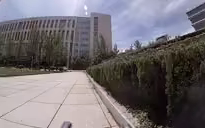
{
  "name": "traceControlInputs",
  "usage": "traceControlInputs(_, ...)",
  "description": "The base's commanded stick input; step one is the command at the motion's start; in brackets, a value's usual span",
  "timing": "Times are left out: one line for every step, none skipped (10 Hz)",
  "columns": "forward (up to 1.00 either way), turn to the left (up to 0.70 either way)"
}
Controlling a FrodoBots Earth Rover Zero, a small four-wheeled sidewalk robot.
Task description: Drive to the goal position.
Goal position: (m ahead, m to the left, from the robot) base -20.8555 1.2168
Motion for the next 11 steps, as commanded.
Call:
traceControlInputs(0.1, 0.0)
traceControlInputs(0.1, 0.0)
traceControlInputs(0.1, 0.0)
traceControlInputs(0.1, 0.0)
traceControlInputs(0.1, 0.0)
traceControlInputs(0.1, 0.0)
traceControlInputs(0.1, 0.0)
traceControlInputs(0.1, 0.0)
traceControlInputs(0.1, 0.0)
traceControlInputs(0.1, 0.0)
traceControlInputs(0.1, 0.0)
